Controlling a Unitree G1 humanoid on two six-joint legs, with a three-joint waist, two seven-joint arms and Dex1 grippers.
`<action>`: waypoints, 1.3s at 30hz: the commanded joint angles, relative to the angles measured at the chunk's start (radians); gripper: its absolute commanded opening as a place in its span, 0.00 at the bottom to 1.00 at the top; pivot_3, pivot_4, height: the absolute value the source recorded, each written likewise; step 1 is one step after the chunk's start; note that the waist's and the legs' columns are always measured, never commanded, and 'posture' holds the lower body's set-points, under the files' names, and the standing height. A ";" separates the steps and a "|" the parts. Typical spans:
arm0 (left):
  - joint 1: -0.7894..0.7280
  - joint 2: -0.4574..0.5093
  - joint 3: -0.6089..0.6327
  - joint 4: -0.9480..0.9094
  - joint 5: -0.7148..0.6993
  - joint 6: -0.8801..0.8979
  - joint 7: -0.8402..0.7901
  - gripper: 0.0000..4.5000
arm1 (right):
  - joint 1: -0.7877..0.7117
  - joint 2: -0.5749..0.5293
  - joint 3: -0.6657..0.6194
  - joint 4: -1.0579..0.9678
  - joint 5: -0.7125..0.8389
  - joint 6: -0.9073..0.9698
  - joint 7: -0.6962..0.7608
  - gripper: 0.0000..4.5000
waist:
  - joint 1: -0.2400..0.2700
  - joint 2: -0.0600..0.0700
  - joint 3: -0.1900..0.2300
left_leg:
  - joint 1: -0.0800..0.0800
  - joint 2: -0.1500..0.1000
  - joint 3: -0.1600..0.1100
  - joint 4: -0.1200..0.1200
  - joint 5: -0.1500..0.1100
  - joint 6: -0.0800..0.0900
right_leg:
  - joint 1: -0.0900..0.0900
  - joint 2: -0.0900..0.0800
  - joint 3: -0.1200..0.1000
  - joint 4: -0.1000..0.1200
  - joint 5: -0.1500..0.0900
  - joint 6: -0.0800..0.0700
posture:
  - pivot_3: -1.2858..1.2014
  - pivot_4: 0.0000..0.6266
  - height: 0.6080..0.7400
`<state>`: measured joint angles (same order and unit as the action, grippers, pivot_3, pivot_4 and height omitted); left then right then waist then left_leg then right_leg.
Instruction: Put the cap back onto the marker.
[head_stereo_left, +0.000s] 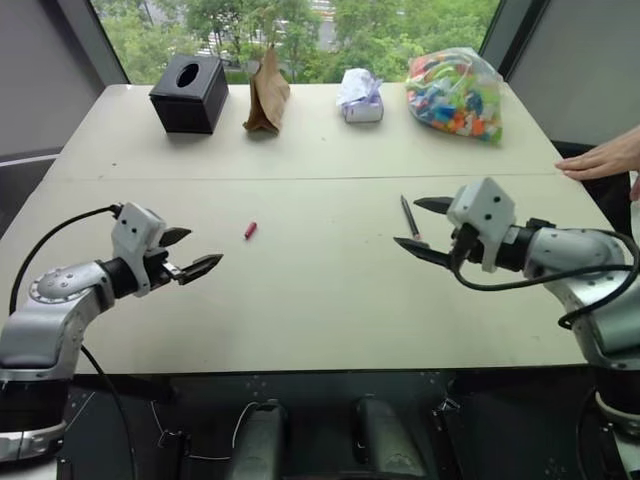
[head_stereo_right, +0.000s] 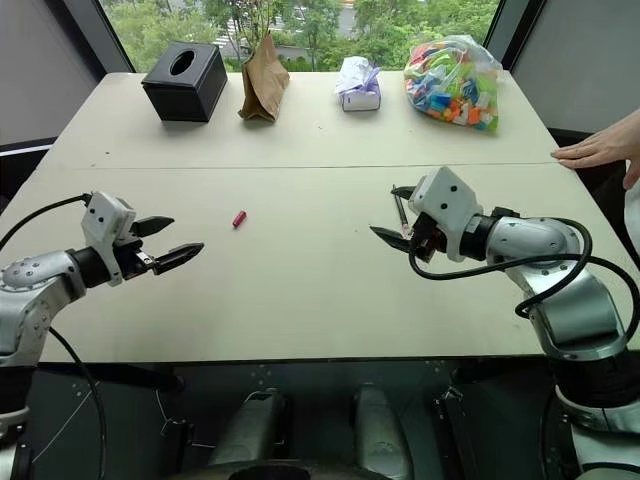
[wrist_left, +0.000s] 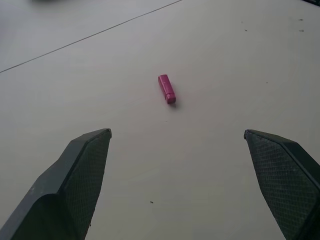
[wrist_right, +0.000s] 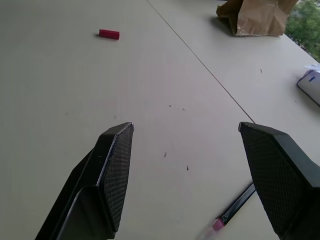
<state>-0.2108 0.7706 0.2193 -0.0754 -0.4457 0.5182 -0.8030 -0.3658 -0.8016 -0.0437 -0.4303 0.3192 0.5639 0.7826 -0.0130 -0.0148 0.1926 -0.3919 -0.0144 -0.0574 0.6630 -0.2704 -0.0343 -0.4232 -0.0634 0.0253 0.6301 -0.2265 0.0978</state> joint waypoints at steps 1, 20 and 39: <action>-0.035 -0.014 0.013 0.042 0.021 -0.076 -0.003 0.99 | 0.002 0.013 -0.021 -0.049 0.001 -0.003 -0.031 0.77 | 0.001 0.000 0.000 | 0.000 0.000 0.000 0.000 0.000 0.000 | 0.000 0.000 0.000 0.000 0.000 0.000 | 0.52 0.24 1.00; -0.199 -0.220 -0.112 0.381 0.182 -0.318 0.046 0.99 | 0.077 0.077 -0.020 -0.257 0.014 0.128 -0.189 0.77 | 0.003 0.000 0.000 | 0.000 -0.001 0.000 0.000 0.000 0.000 | 0.000 0.000 0.000 0.000 0.002 0.003 | 0.52 0.24 1.00; -0.392 -0.388 -0.184 0.738 0.342 -0.475 0.210 0.99 | 0.119 0.095 -0.032 -0.334 0.019 0.174 -0.258 0.77 | 0.011 -0.001 -0.001 | 0.001 -0.003 -0.002 0.001 0.000 0.000 | 0.002 -0.001 -0.001 0.000 0.002 0.004 | 0.52 0.24 1.00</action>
<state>-0.5950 0.3873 0.0487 0.6284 -0.1334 0.0506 -0.6220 -0.2442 -0.7135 -0.0506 -0.7167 0.3295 0.7380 0.5350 -0.0019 -0.0157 0.1919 -0.3911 -0.0173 -0.0591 0.6645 -0.2704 -0.0343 -0.4206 -0.0639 0.0244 0.6305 -0.2245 0.1013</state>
